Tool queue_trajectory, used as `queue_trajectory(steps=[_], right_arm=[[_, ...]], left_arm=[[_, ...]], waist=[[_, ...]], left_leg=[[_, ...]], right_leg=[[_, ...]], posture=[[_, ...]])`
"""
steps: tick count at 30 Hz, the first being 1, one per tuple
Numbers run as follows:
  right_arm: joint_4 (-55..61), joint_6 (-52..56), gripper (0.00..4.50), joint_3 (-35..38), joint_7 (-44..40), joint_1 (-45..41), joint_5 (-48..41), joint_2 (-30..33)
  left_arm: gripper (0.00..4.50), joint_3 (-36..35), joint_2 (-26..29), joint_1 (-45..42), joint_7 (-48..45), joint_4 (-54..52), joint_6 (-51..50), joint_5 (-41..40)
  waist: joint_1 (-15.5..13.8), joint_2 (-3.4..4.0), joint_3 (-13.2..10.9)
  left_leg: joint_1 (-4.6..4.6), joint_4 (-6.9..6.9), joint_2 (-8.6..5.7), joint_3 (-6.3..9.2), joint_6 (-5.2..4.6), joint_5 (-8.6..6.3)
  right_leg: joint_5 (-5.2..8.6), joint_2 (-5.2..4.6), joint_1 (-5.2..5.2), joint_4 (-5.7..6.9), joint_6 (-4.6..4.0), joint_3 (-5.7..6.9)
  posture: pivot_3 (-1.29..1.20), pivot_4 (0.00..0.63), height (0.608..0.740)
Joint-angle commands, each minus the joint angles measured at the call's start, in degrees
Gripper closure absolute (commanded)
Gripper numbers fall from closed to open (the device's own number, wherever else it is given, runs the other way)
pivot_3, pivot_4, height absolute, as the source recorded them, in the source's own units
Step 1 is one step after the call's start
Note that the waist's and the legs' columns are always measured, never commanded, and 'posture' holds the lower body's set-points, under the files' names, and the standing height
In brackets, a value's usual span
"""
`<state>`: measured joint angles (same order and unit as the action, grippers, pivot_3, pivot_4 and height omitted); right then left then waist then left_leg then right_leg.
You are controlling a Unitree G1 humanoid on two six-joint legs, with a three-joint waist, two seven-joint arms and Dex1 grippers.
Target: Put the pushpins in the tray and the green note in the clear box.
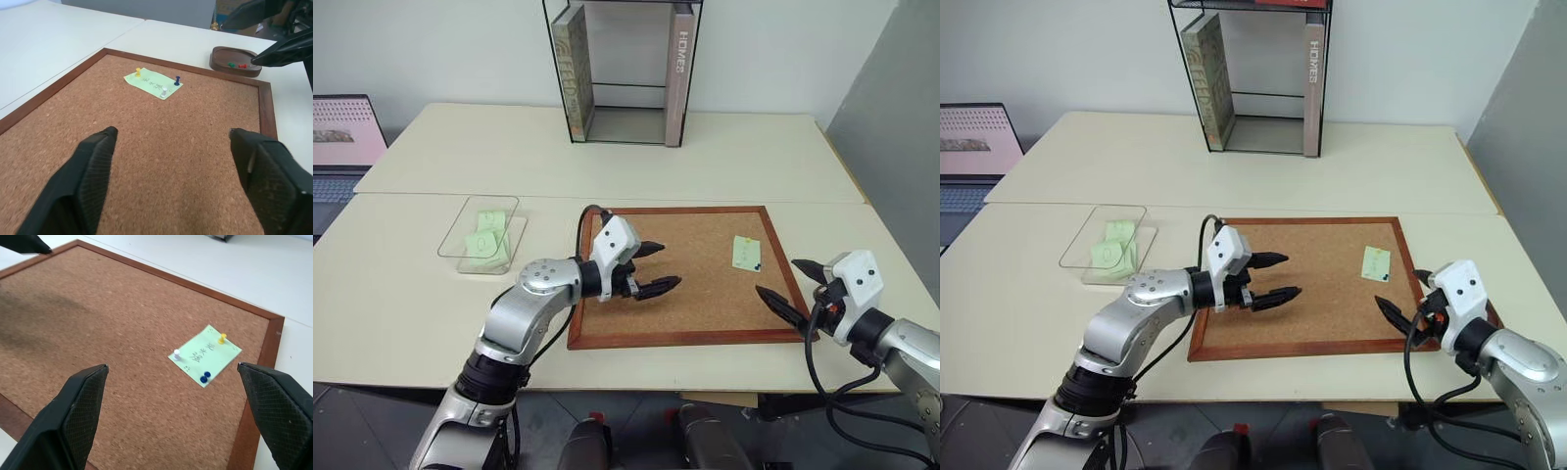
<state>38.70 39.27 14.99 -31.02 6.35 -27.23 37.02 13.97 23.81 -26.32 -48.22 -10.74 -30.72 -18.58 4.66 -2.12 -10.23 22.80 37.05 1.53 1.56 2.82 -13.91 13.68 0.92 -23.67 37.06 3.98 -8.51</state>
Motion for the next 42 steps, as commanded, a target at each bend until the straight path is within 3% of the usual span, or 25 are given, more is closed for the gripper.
queue_trajectory(steps=[1, 16, 27, 36, 42], right_arm=[[2.25, -0.04, 0.00, -1.47, 0.61, -2.24, -0.40, 0.08], [-9.01, -1.37, 0.00, -6.37, 3.10, -11.54, 4.31, -0.78], [-32.89, -6.21, 0.00, -11.88, 5.81, -27.56, 12.51, -5.52], [-46.92, -14.68, 0.00, -14.52, 5.03, -33.14, 17.51, -7.56], [-50.21, -17.02, 1.15, -14.10, 5.28, -34.04, 18.88, -8.66]], left_arm=[[1.49, 2.79, -2.64, -3.11, 0.10, 2.88, 3.71, 2.70], [4.45, 6.74, -11.96, -9.33, -0.27, 24.43, 15.10, 10.13], [4.45, 8.38, -12.98, -8.96, -2.67, 30.00, 16.81, 14.00], [4.45, 8.16, -12.91, -7.60, -2.95, 27.49, 15.82, 14.14], [4.50, 8.15, -12.71, -7.17, -3.02, 26.87, 15.32, 14.32]], waist=[[-0.03, 0.00, 0.00], [0.00, 0.00, 0.00], [0.09, 0.02, 0.01], [0.12, 0.03, 0.01], [0.12, 0.04, 0.02]], left_leg=[[0.00, 0.00, 0.00, 0.01, 0.00, 0.00], [0.02, 0.02, -0.07, 0.01, 0.00, 0.00], [0.02, -0.01, -0.06, 0.03, -0.01, 0.00], [0.02, -0.04, -0.06, 0.04, -0.01, 0.00], [0.02, -0.02, -0.07, 0.04, -0.01, 0.00]], right_leg=[[0.00, 0.00, 0.01, 0.00, 0.00, 0.00], [-0.08, 0.00, 0.04, -0.05, 0.15, -0.06], [-0.17, 0.01, 0.04, -0.01, 0.29, -0.06], [-0.18, 0.01, 0.04, -0.03, 0.30, -0.06], [-0.18, 0.01, 0.04, -0.01, 0.31, -0.06]], posture=[[0.00, 0.150, 0.740], [0.00, 0.150, 0.740], [0.00, 0.150, 0.740], [0.00, 0.150, 0.740], [0.00, 0.150, 0.740]])
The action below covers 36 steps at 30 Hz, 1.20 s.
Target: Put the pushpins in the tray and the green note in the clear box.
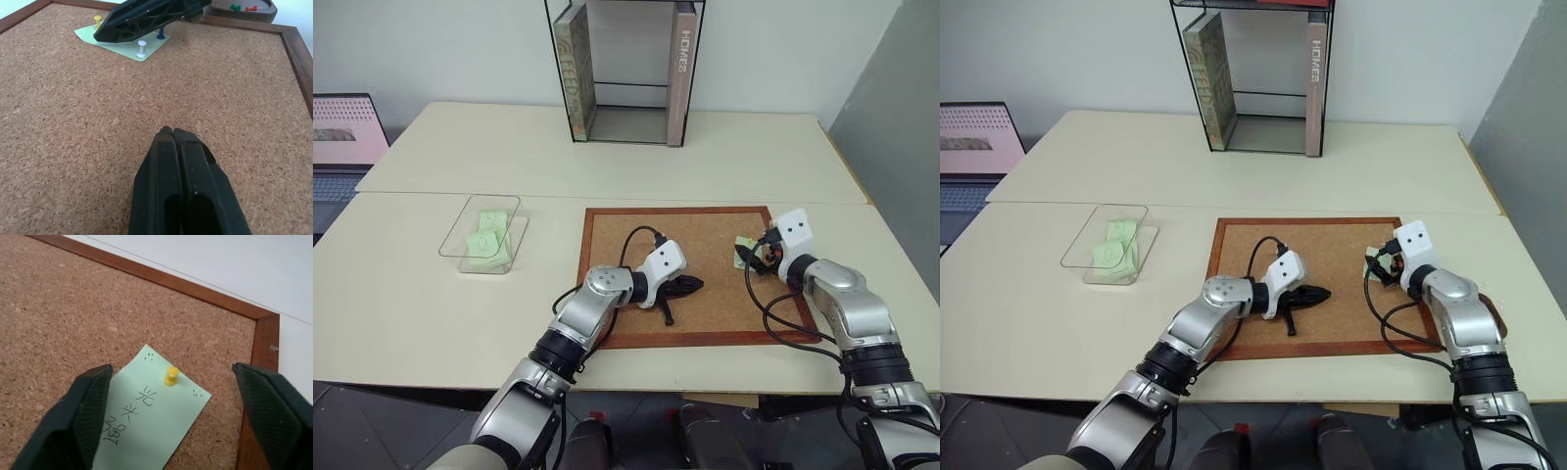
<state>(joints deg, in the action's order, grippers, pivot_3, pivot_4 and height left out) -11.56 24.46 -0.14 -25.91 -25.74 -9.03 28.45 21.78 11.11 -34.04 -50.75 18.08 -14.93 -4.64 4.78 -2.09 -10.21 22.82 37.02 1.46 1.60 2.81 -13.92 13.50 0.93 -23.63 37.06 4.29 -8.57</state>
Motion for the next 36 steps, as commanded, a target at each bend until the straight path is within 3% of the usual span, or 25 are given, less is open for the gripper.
queue_trajectory(steps=[1, 17, 36], right_arm=[[-0.26, -2.46, 1.43, 1.06, 0.15, -2.08, 0.81, -0.25], [-1.31, -3.41, 4.48, 1.46, -0.34, -2.82, 1.46, -1.61], [14.31, 3.88, 4.48, 4.92, 2.31, 1.76, -1.29, -3.02]], left_arm=[[4.50, 0.35, 0.00, 0.56, -0.49, -2.00, -0.55, 0.42], [4.50, 0.46, 0.20, 0.67, -0.25, -1.94, -1.53, 1.19], [4.50, 1.17, 0.02, 0.84, -0.07, -1.43, -2.58, 1.95]], waist=[[0.00, 0.00, 0.00], [0.01, 0.01, 0.01], [0.08, 0.04, 0.02]], left_leg=[[0.00, 0.00, 0.00, 0.00, 0.00, 0.00], [-0.01, 0.00, 0.00, 0.01, 0.00, 0.00], [-0.02, 0.01, 0.00, 0.02, 0.00, 0.00]], right_leg=[[0.00, 0.00, 0.00, 0.00, 0.00, 0.00], [0.00, 0.00, 0.00, 0.01, 0.00, 0.01], [0.00, 0.00, 0.01, 0.03, 0.00, 0.00]], posture=[[0.00, 0.150, 0.740], [0.00, 0.150, 0.740], [0.00, 0.150, 0.740]])
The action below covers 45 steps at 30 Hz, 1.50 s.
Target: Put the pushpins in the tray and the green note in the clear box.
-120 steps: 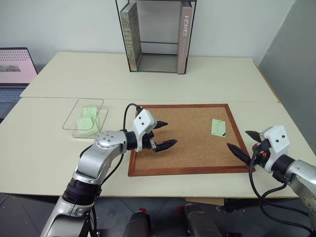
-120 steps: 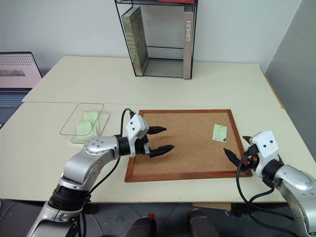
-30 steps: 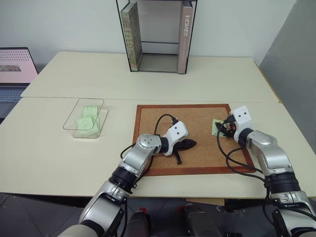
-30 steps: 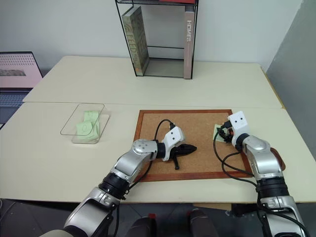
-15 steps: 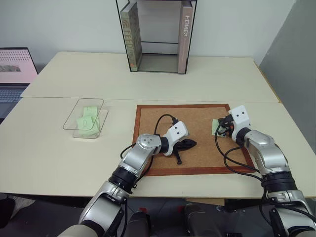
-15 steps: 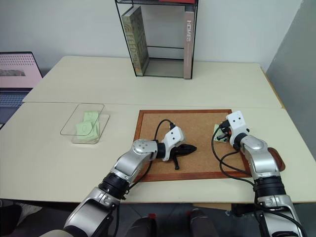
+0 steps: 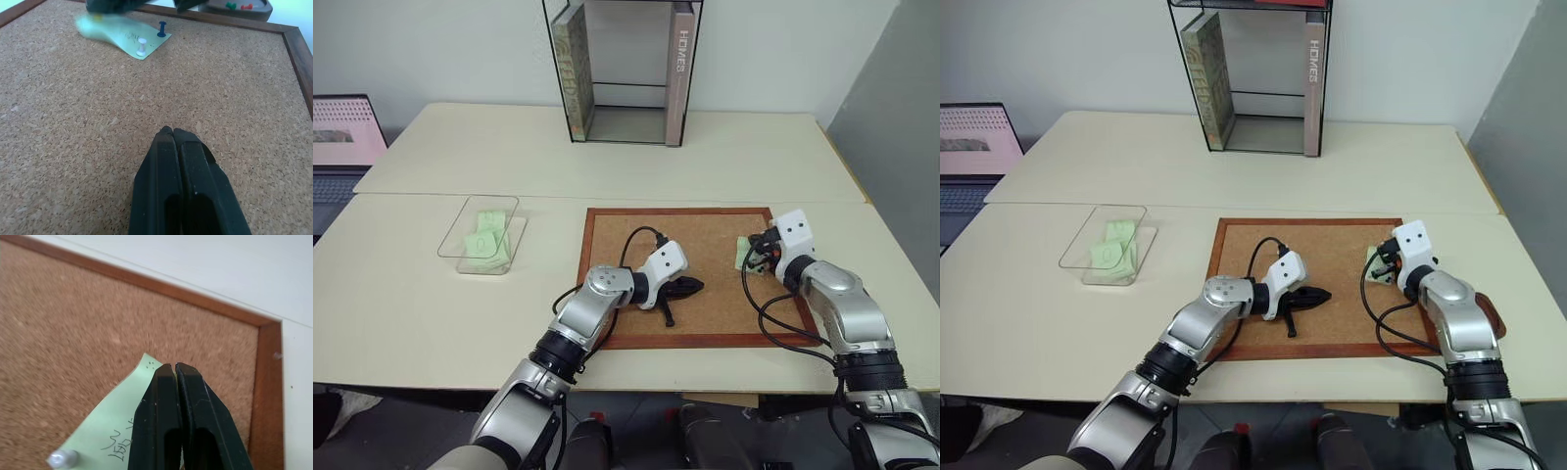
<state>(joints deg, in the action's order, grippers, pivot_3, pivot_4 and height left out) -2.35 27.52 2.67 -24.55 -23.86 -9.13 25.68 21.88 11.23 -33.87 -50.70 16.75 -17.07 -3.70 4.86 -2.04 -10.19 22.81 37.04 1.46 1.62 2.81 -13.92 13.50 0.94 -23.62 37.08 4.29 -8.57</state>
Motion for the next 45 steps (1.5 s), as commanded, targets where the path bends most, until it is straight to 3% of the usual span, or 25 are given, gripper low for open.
queue_trajectory(steps=[1, 10, 19, 26, 33, 45], right_arm=[[6.03, 1.32, 4.48, 2.31, 1.21, 0.12, -1.30, -0.32], [17.91, 6.39, 4.48, 7.16, 2.86, 4.74, -1.74, 3.49], [31.35, 14.21, 4.48, 14.55, -0.21, 26.79, 0.22, 13.08], [30.39, 14.12, 4.48, 15.71, 0.30, 31.66, 2.61, 14.92], [26.96, 13.27, 3.15, 16.27, 0.86, 32.71, 4.55, 15.05], [27.72, 12.79, 0.42, 19.85, 1.98, 30.20, 3.69, 14.31]], left_arm=[[4.50, 1.14, -0.13, 0.69, -0.16, -0.08, -0.46, 1.06], [4.50, 1.39, -0.36, 1.07, -0.20, -0.86, -0.89, 1.23], [4.50, 1.43, -0.08, 1.79, -0.11, -2.60, -0.27, 1.54], [4.50, 1.45, 0.25, 2.22, -0.41, -3.35, -0.30, 1.69], [4.50, 1.27, 0.45, 2.59, -0.15, -3.70, -0.39, 1.99], [4.50, 1.24, 0.60, 2.85, -0.03, -3.98, -0.62, 2.27]], waist=[[-0.03, 0.00, 0.00], [-0.10, 0.01, 0.00], [-0.25, 0.07, 0.06], [0.03, 0.15, 0.10], [-0.05, 0.15, 0.10], [-0.02, 0.15, 0.10]], left_leg=[[0.00, 0.01, 0.00, 0.00, 0.00, 0.00], [0.00, -0.01, 0.00, 0.03, 0.00, 0.00], [-0.05, -0.03, -0.01, 0.07, 0.00, 0.00], [-0.24, 0.04, -0.02, -0.17, -0.01, 0.01], [-0.22, 0.01, -0.02, -0.15, -0.02, 0.01], [-0.22, 0.00, -0.02, -0.14, -0.02, 0.01]], right_leg=[[0.00, 0.00, 0.00, 0.00, 0.00, 0.00], [0.00, 0.00, 0.05, -0.03, 0.00, 0.03], [0.03, 0.00, 0.09, -0.06, -0.01, 0.05], [0.17, -0.01, 0.17, -0.07, -0.26, -0.17], [0.18, -0.01, 0.18, -0.10, -0.27, -0.16], [0.18, -0.01, 0.17, -0.09, -0.27, -0.16]], posture=[[0.00, 0.150, 0.740], [0.00, 0.150, 0.740], [0.00, 0.150, 0.740], [0.00, 0.150, 0.740], [0.00, 0.150, 0.740], [0.00, 0.150, 0.740]])
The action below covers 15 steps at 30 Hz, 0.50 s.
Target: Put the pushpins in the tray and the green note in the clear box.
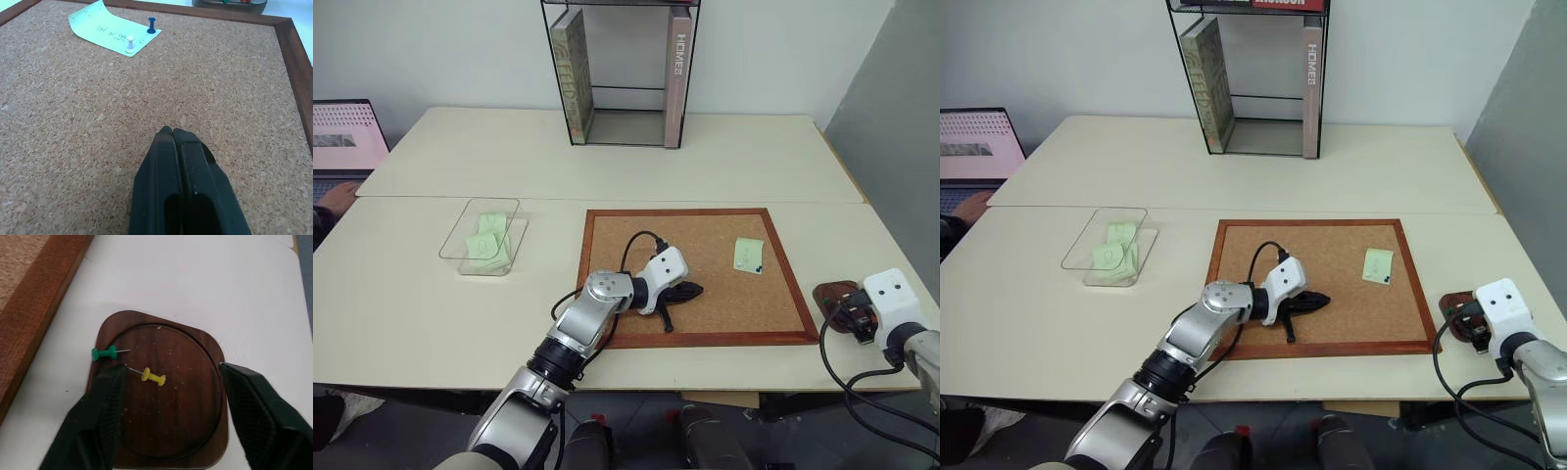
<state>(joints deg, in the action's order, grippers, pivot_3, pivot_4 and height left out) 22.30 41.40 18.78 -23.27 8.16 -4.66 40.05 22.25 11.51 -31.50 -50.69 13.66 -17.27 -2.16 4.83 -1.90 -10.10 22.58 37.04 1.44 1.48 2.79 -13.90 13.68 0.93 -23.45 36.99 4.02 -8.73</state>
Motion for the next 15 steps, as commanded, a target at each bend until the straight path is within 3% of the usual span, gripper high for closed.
queue_trajectory(steps=[1, 7, 15], right_arm=[[3.87, -0.66, 0.19, 4.43, 0.51, -2.54, -1.91, -0.79], [6.48, 2.48, 0.04, 5.69, 0.13, -8.31, -9.88, -6.97], [3.95, 1.08, 0.04, -3.81, 2.73, -12.68, -10.48, -14.73]], left_arm=[[4.50, 0.85, 0.33, 0.46, -0.05, -0.82, -0.36, 0.75], [4.50, 0.84, 0.42, 0.13, -0.17, -0.25, -0.05, 0.83], [4.50, 0.82, 0.34, -0.42, -0.14, 0.26, 0.04, 0.97]], waist=[[0.02, 0.00, 0.00], [0.10, -0.01, -0.01], [0.07, 0.02, 0.00]], left_leg=[[0.00, 0.00, 0.00, 0.00, 0.00, 0.00], [0.00, -0.01, 0.01, 0.03, 0.00, 0.00], [0.03, -0.03, 0.02, 0.04, 0.00, 0.00]], right_leg=[[0.00, 0.00, 0.00, 0.00, 0.00, 0.00], [0.00, 0.02, 0.00, 0.00, 0.00, 0.02], [-0.01, 0.01, -0.01, 0.00, 0.01, 0.03]], posture=[[0.00, 0.150, 0.740], [0.00, 0.150, 0.740], [0.00, 0.150, 0.740]])
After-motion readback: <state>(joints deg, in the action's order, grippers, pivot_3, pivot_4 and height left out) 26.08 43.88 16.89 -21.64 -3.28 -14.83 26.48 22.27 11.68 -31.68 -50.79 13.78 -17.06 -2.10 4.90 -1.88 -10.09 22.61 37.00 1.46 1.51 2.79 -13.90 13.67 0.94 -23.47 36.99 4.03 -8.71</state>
